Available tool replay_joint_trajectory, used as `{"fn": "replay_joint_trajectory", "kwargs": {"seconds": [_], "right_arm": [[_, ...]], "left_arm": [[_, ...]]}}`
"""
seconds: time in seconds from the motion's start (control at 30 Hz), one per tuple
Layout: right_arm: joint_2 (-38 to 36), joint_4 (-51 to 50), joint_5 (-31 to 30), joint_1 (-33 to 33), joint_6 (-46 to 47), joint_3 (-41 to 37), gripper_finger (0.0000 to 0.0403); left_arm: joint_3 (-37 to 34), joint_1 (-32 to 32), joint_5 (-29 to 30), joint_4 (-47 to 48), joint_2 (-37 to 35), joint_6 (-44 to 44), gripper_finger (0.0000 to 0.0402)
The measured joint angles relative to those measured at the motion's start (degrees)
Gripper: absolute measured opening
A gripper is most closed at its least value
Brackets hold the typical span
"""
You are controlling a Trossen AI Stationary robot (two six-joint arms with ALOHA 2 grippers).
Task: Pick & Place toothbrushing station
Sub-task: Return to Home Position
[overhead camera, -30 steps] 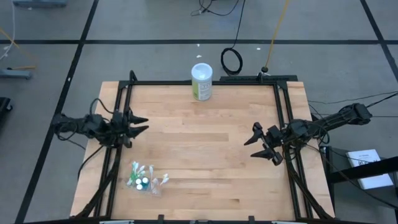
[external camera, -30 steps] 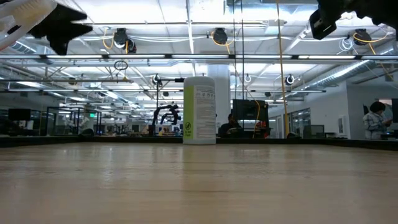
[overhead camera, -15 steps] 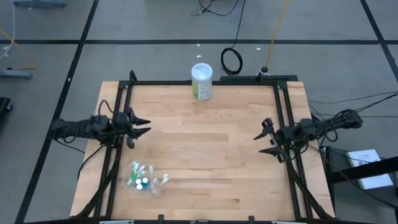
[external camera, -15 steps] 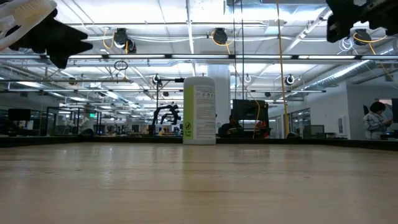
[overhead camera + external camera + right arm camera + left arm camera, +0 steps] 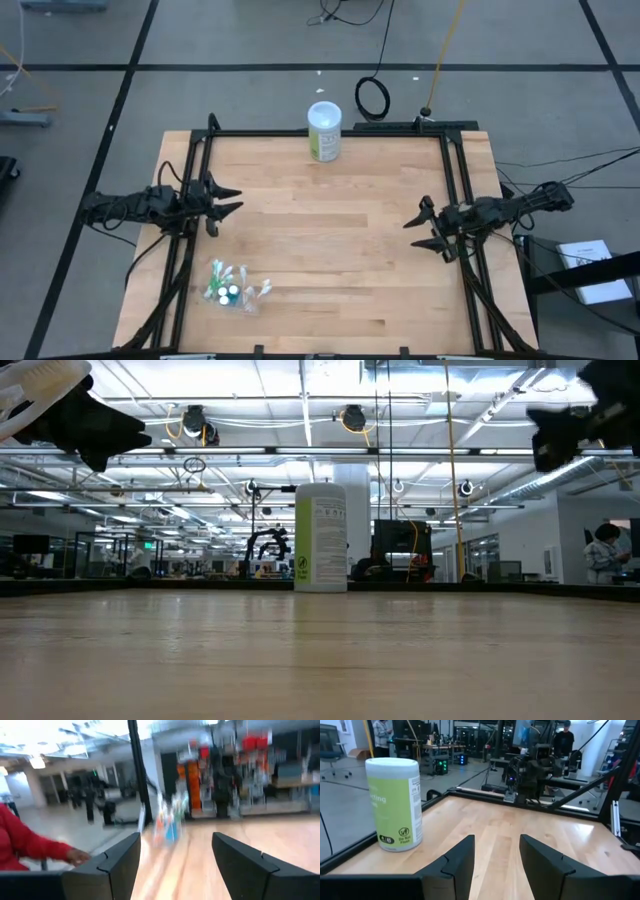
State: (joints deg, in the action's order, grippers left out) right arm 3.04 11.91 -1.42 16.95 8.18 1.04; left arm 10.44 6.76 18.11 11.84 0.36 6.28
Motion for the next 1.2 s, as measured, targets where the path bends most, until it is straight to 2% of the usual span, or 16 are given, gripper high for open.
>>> {"fn": "replay_joint_trajectory", "kwargs": {"seconds": [0.17,0.27,0.5,0.6,1.2], "right_arm": [[0.16,-7.71,-0.04,-0.02,3.0,-0.09,0.0238],[0.28,-8.91,0.03,-0.02,2.2,-0.1,0.0238],[0.22,-8.82,-0.13,-0.02,-11.76,-0.17,0.0238],[0.22,-8.82,-0.1,-0.02,-15.02,-0.17,0.0238],[0.22,-8.75,-0.06,-0.02,-11.91,-0.24,0.0238]], "left_arm": [[0.0,0.0,0.0,-0.05,0.0,0.01,0.0163],[0.0,0.0,0.0,-0.06,0.0,0.01,0.0163],[0.0,0.0,0.0,-0.07,0.0,-0.04,0.0163],[0.0,0.0,0.0,-0.07,0.0,-0.04,0.0163],[0.0,0.0,0.0,-0.07,0.0,-0.08,0.0163]]}}
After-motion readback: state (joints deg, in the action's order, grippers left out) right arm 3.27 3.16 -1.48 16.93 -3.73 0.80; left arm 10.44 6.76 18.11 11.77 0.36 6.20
